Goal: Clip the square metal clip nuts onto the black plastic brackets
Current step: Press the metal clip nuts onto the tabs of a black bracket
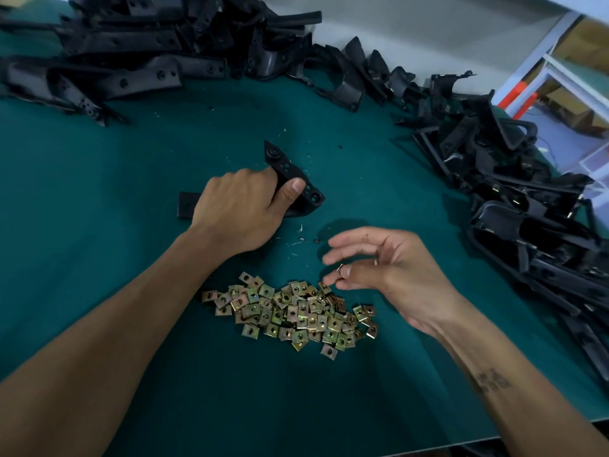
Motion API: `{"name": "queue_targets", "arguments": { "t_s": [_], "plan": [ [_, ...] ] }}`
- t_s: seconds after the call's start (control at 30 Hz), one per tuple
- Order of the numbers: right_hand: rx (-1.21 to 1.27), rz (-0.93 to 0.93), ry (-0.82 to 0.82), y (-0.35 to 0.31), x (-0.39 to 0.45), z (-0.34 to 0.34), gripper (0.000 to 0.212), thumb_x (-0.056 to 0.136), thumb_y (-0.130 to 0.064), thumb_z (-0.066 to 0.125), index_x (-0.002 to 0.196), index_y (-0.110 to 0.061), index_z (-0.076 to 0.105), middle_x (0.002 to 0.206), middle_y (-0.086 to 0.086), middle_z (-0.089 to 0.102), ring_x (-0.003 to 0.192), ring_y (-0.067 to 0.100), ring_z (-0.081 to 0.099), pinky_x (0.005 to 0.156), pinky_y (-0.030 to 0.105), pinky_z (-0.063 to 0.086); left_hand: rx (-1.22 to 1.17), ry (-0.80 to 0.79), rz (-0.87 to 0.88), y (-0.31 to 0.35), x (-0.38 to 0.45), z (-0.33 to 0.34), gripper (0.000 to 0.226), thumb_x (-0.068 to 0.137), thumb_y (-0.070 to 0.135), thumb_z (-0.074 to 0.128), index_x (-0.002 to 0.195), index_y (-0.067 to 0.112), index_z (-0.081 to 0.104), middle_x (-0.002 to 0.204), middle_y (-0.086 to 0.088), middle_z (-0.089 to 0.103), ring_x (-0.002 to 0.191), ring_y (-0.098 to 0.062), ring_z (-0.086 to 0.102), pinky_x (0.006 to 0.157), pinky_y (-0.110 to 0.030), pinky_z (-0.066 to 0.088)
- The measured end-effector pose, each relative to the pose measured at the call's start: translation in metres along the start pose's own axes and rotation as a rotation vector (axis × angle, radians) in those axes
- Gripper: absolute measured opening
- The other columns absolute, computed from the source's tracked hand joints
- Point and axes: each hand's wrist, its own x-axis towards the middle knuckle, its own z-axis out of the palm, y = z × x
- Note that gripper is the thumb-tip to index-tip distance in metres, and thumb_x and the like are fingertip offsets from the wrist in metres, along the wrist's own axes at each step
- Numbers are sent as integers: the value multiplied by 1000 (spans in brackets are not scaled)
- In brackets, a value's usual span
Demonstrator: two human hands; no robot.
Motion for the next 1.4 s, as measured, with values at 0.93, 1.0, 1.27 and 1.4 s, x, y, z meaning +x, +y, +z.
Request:
{"name": "queue_targets", "arguments": {
  "t_s": [0.93,1.0,1.27,1.4],
  "plan": [
    [102,-312,188,-53,11,18,40,67,-1,81,105,-7,68,77,5,69,62,21,73,64,25,60,-850,94,179,48,-24,-43,22,81,8,80,102,14,76,73,24,62,55,2,53,52,-5,35],
    [89,-300,187,-55,11,16,38,67,0,81,102,-7,68,75,5,70,61,20,73,62,25,60,-819,102,174,49,-25,-42,27,81,16,80,107,16,75,75,25,62,56,0,54,52,-8,38],
    [160,-272,181,-52,8,13,32,71,0,79,100,-5,68,77,4,70,63,19,73,61,23,58,-680,193,252,48,-23,-36,21,79,19,82,98,24,76,68,16,56,55,-12,51,48,-22,40],
    [262,-209,89,-51,8,8,27,82,3,69,109,-4,68,87,6,71,76,16,73,67,22,59,-686,277,279,49,-23,-35,19,79,14,82,96,17,76,66,19,48,53,-7,44,50,-19,35]
  ]
}}
